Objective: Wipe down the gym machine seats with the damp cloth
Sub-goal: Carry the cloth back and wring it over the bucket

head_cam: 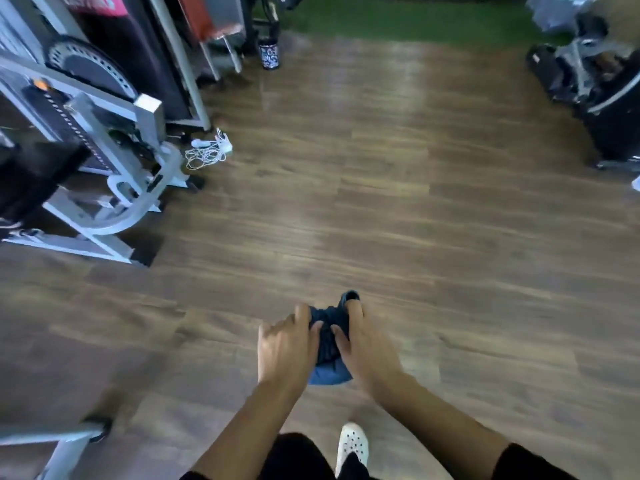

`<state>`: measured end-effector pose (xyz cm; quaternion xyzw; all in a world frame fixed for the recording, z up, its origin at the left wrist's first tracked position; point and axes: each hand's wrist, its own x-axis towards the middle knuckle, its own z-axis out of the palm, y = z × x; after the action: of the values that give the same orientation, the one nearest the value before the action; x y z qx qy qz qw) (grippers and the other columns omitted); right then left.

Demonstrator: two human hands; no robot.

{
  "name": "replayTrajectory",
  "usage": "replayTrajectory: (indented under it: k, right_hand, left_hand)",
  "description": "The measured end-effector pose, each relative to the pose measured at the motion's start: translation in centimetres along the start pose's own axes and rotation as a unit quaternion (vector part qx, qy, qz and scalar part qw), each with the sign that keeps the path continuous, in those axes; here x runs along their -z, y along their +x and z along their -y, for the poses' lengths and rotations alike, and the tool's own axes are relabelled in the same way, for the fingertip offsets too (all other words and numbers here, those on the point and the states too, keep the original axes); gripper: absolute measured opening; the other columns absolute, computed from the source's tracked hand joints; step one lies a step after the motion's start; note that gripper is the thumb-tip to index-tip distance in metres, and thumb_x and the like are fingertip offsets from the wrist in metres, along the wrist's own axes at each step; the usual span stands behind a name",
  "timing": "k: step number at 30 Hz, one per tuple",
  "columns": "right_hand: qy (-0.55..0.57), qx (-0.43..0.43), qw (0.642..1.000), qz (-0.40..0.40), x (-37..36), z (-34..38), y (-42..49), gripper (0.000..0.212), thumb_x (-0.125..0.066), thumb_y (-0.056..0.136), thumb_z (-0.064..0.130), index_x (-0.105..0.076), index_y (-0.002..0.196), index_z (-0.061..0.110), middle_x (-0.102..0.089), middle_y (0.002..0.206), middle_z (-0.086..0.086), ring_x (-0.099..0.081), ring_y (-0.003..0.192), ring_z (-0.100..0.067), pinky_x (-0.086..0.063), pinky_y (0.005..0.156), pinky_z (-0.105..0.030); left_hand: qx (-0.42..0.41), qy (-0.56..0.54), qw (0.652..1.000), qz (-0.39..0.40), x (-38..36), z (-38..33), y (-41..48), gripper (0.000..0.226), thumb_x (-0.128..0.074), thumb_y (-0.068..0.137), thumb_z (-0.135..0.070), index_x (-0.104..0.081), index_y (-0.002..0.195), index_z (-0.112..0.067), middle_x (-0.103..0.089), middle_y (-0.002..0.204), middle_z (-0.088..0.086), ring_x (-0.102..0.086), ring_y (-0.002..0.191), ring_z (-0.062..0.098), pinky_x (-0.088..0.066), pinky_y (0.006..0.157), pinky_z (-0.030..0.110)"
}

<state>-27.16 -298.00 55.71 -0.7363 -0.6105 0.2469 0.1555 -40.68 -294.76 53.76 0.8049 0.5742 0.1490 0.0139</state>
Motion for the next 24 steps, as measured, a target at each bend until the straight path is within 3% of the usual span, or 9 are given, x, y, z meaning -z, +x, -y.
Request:
replayTrajectory:
  k: [7, 15, 18, 24]
  right_hand:
    - [0.038, 0.041, 0.998, 0.016, 3.9, 0.3, 18.2, 0.028, -0.044, 0.097, 0.033, -0.038, 0.119, 0.017, -0.051, 0.112, -0.003, -0.060, 0.089, -0.025, -0.051, 0.075, -0.044]
    - [0.044, 0.051, 0.998, 0.002, 8.3, 2.4, 42.2, 0.023, -0.045, 0.097, 0.031, -0.039, 0.114, 0.017, -0.050, 0.112, -0.002, -0.059, 0.090, -0.025, -0.049, 0.072, -0.040]
    - [0.042, 0.050, 0.998, -0.007, 11.0, 3.4, 50.9, 0.023, -0.044, 0.098, 0.032, -0.039, 0.114, 0.016, -0.050, 0.113, -0.004, -0.060, 0.089, -0.028, -0.049, 0.072, -0.042]
    - [0.058, 0.033, 0.997, -0.029, 15.1, 2.8, 66.4, 0.022, -0.045, 0.098, 0.032, -0.039, 0.110, 0.015, -0.053, 0.106, -0.005, -0.058, 0.087, -0.027, -0.048, 0.070, -0.041]
  left_hand:
    - [0.068, 0.020, 0.996, -0.049, -3.0, 1.8, 16.8, 0.029, -0.074, 0.078, -0.027, -0.050, 0.076, -0.011, -0.049, 0.044, -0.005, -0.045, 0.031, 0.020, -0.028, 0.053, 0.026]
    - [0.079, 0.029, 0.994, -0.065, -7.4, 6.4, 40.4, 0.030, -0.075, 0.077, -0.027, -0.050, 0.076, -0.011, -0.053, 0.046, -0.004, -0.046, 0.034, 0.022, -0.033, 0.053, 0.028]
    - [0.060, 0.032, 0.994, -0.081, -7.9, 7.6, 49.6, 0.030, -0.078, 0.074, -0.025, -0.052, 0.074, -0.012, -0.052, 0.046, -0.004, -0.045, 0.033, 0.021, -0.028, 0.053, 0.027]
    - [0.063, 0.026, 0.997, -0.044, -10.9, 8.3, 66.0, 0.027, -0.073, 0.079, -0.028, -0.050, 0.077, -0.015, -0.054, 0.048, -0.005, -0.048, 0.037, 0.020, -0.026, 0.058, 0.027]
